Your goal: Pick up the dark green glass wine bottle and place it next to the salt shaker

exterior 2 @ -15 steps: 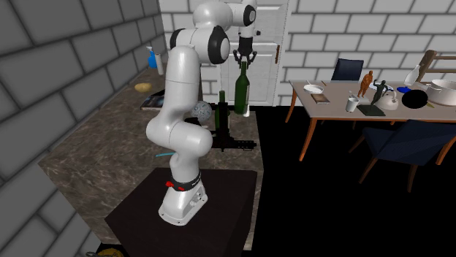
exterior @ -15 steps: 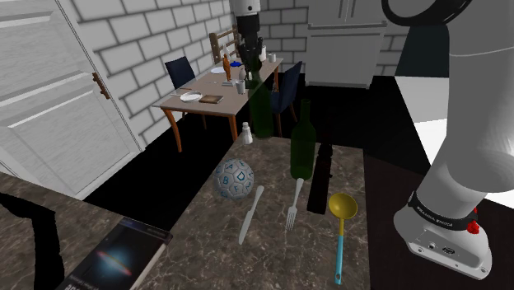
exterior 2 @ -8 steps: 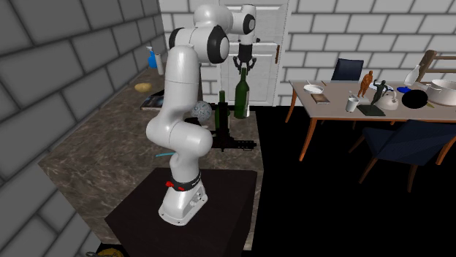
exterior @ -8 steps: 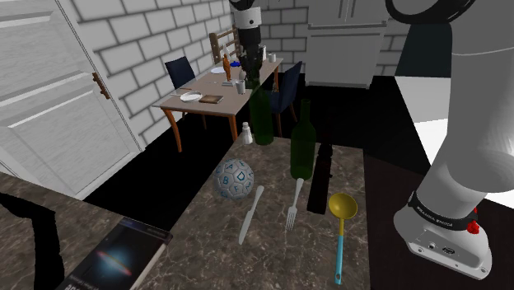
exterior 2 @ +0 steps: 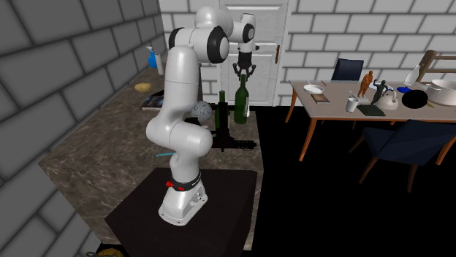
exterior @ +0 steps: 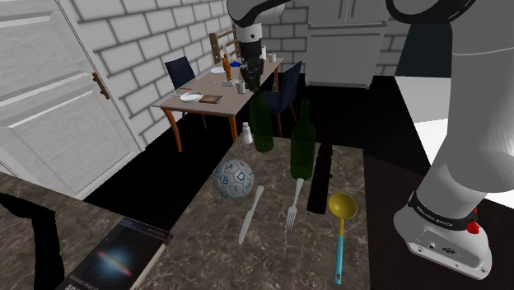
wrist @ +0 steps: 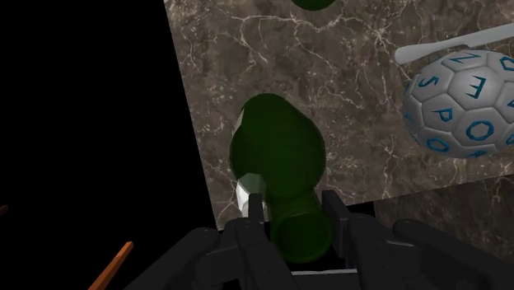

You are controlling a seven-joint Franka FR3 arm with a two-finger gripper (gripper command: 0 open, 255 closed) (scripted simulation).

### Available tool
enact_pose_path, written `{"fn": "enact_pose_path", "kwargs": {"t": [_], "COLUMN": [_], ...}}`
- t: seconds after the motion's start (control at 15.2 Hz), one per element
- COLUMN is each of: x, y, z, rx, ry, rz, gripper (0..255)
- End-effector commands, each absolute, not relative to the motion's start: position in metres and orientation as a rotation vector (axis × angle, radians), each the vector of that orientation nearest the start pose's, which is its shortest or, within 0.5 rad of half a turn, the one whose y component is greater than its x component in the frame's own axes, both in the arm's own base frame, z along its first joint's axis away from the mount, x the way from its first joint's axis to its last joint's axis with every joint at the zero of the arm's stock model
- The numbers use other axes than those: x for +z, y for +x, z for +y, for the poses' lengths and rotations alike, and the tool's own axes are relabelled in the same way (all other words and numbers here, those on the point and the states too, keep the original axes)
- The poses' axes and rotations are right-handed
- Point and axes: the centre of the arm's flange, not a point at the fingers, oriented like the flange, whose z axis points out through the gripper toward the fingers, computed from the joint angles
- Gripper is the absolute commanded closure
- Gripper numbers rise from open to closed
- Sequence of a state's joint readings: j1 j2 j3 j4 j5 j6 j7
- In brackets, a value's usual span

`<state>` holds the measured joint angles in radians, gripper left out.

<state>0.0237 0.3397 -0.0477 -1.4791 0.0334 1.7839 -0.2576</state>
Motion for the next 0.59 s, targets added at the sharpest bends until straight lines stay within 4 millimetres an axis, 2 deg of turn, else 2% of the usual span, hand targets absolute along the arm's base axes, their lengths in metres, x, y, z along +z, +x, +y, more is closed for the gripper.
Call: {"fn": "enact_pose_path", "kwargs": {"t": [0.0, 0.4, 0.46, 0.53], "x": [0.4774, 0.4774, 0.4775, 0.4775], "y": [0.6591, 0.6591, 0.6591, 0.6591], "z": [-0.0088, -0.0088, -0.0088, -0.0088], "rx": [0.048, 0.048, 0.048, 0.048], "ry": [-3.100, -3.100, -3.100, -3.100], "rz": [-0.356, -0.356, -0.356, -0.356], "gripper": [255, 255, 0, 0]}}
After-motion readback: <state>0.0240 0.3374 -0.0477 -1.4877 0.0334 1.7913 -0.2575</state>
